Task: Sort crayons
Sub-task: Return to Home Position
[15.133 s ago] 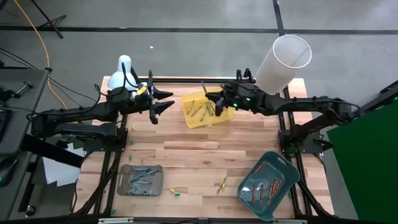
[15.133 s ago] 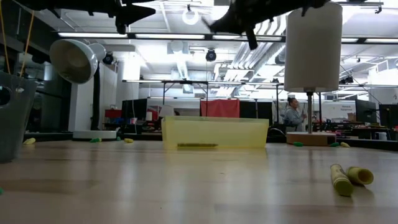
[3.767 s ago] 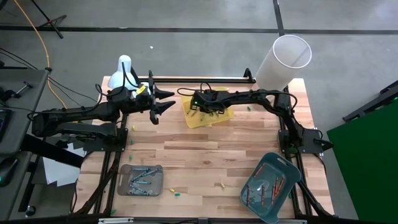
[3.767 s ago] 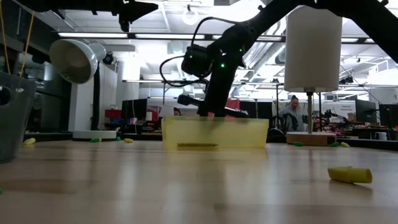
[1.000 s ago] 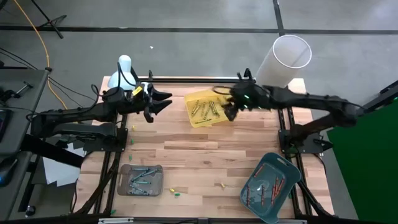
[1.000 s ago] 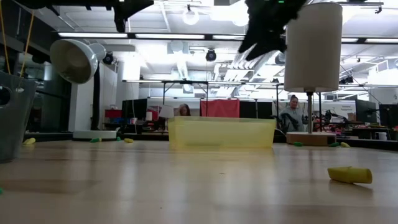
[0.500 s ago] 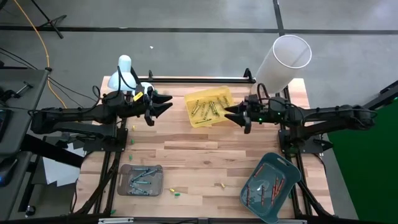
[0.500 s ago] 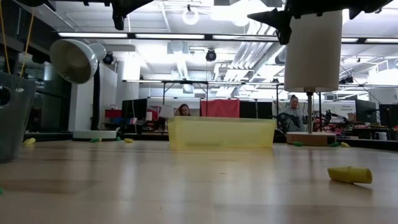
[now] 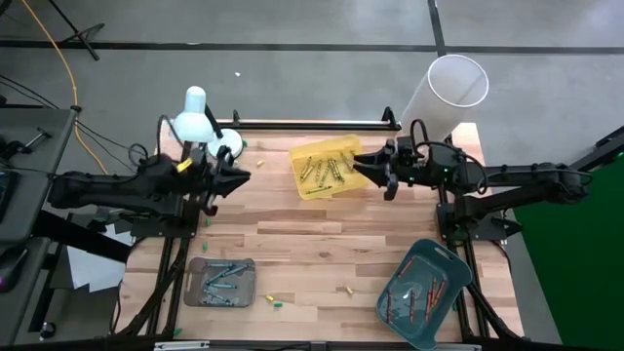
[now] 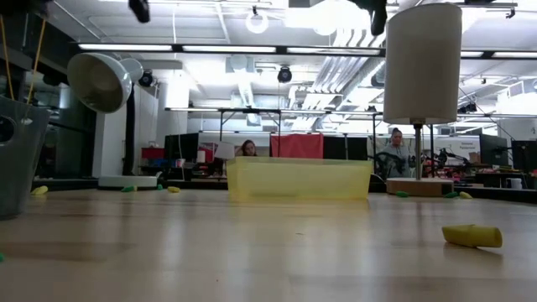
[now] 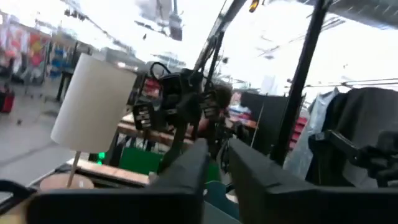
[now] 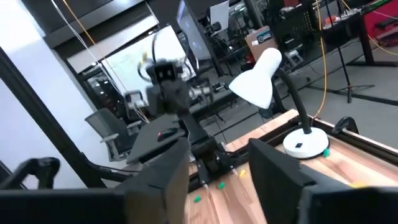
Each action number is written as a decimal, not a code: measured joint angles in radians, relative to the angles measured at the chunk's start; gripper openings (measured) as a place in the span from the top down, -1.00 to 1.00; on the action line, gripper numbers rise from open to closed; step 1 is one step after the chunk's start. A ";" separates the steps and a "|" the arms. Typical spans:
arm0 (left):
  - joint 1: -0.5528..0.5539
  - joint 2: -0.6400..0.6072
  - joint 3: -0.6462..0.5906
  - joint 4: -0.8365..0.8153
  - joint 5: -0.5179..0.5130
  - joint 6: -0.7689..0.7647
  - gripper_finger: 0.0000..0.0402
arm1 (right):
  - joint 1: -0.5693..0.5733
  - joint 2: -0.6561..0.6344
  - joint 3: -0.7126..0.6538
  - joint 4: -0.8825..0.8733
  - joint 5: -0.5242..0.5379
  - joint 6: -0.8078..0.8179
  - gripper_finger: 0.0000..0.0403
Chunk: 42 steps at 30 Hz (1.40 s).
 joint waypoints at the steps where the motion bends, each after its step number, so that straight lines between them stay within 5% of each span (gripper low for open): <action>1: -0.017 -0.025 -0.042 0.036 -0.019 0.012 0.80 | 0.000 0.000 0.004 -0.001 0.000 0.000 0.25; 9: -0.067 -0.150 -0.367 0.454 -0.143 0.033 0.99 | -0.029 -0.001 0.015 -0.001 -0.088 0.017 0.95; 13: -0.051 -0.220 -0.456 0.513 -0.143 0.019 1.00 | -0.054 -0.016 0.015 -0.030 -0.182 0.061 0.92; 17: -0.032 -0.296 -0.461 0.370 -0.138 0.013 1.00 | -0.076 -0.075 0.015 -0.185 -0.286 0.083 0.98; 24: -0.005 -0.361 -0.461 0.282 -0.140 -0.060 1.00 | -0.053 -0.237 0.011 -0.532 -0.282 0.087 1.00; 29: -0.002 -0.361 -0.461 0.281 -0.139 -0.156 1.00 | -0.014 -0.406 -0.090 -0.569 -0.209 0.086 1.00; 32: -0.002 -0.361 -0.461 0.270 -0.139 -0.163 1.00 | 0.016 -0.526 -0.207 -0.502 -0.164 0.104 1.00; 36: -0.002 -0.361 -0.461 0.262 -0.139 -0.139 1.00 | 0.044 -0.643 -0.407 -0.206 -0.163 0.105 1.00; 42: -0.002 -0.361 -0.461 0.259 -0.139 -0.133 1.00 | 0.049 -0.676 -0.634 0.174 -0.163 0.105 1.00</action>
